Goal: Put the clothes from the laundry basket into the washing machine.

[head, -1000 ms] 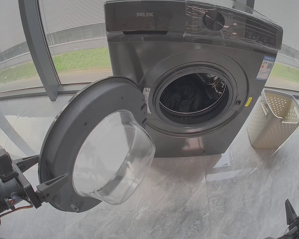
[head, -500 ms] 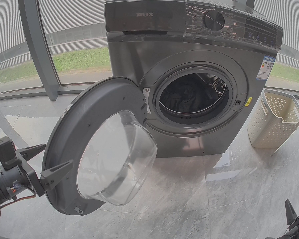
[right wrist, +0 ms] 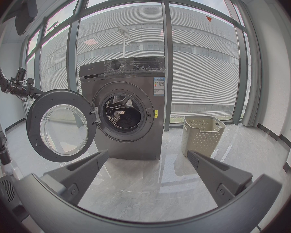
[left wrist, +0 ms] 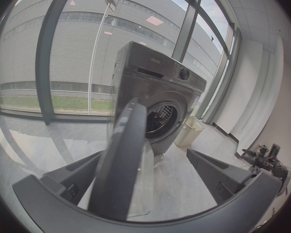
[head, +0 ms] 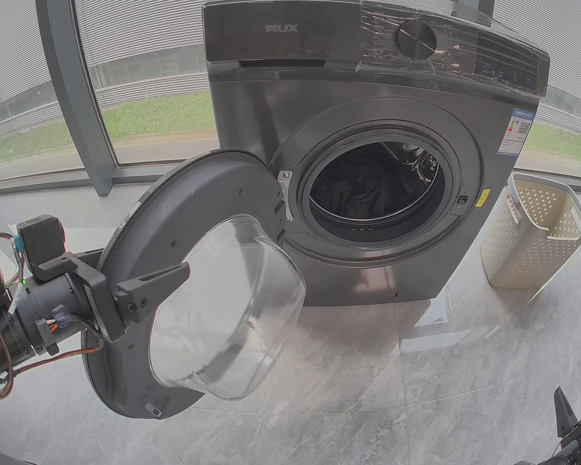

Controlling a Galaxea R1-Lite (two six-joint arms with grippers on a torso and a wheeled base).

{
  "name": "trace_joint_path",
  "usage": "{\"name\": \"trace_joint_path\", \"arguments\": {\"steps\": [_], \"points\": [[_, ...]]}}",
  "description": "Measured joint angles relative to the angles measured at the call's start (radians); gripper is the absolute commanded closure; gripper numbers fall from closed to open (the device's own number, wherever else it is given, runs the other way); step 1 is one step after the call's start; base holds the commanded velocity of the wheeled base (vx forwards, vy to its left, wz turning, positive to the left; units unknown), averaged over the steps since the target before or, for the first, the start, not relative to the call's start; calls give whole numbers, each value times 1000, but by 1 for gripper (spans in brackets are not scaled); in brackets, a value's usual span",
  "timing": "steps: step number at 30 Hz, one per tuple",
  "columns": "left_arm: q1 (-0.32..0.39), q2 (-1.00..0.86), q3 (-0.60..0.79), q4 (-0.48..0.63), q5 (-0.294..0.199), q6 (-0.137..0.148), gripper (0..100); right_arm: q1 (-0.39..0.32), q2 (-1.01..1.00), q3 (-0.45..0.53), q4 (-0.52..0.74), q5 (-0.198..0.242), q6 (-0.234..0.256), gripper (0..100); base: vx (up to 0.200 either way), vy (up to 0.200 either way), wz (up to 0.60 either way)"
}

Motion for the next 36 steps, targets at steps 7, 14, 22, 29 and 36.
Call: {"name": "trace_joint_path", "arguments": {"steps": [7,14,22,29,36], "points": [[-92,37,-17,-23,-11,-84,0,0,0,0,0,0,0,0,0,0,0],[-120,32,3,-69,-18,-106,0,0,0,0,0,0,0,0,0,0,0],[-74,-70,58,-41,4,-76,0,0,0,0,0,0,0,0,0,0,0],[87,-121,130,-18,-27,21,0,0,0,0,0,0,0,0,0,0,0],[114,-105,169,-22,-42,41,0,0,0,0,0,0,0,0,0,0,0]]}}
